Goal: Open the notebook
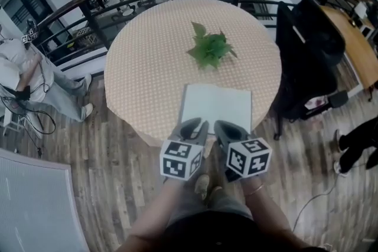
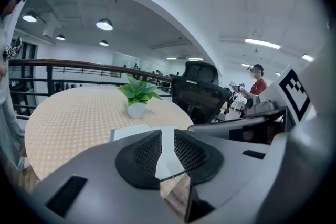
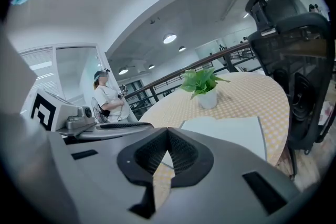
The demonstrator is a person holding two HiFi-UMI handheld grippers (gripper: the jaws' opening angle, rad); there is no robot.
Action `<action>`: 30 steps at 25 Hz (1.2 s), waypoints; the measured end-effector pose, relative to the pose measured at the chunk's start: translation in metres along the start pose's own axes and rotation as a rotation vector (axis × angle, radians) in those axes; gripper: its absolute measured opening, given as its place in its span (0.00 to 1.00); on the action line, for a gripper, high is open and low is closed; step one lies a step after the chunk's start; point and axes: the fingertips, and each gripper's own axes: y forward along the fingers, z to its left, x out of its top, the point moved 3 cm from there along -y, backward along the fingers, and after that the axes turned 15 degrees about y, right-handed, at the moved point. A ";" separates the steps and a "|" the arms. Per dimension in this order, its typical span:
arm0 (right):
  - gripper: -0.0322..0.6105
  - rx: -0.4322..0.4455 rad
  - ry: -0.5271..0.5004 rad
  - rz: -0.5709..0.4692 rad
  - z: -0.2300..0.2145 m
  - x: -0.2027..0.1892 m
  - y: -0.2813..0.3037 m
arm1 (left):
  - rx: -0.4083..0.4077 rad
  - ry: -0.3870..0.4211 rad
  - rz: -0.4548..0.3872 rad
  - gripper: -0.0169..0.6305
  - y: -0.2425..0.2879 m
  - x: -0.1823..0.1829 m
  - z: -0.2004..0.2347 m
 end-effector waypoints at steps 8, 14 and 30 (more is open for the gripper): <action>0.07 -0.007 -0.034 -0.044 -0.004 0.012 -0.033 | -0.067 0.040 -0.048 0.15 0.004 0.024 -0.034; 0.07 -0.024 -0.040 -0.075 -0.007 0.015 -0.055 | -0.106 0.072 -0.067 0.15 0.001 0.035 -0.053; 0.07 -0.054 -0.045 -0.112 -0.013 0.007 -0.080 | -0.133 0.067 -0.084 0.15 -0.005 0.031 -0.076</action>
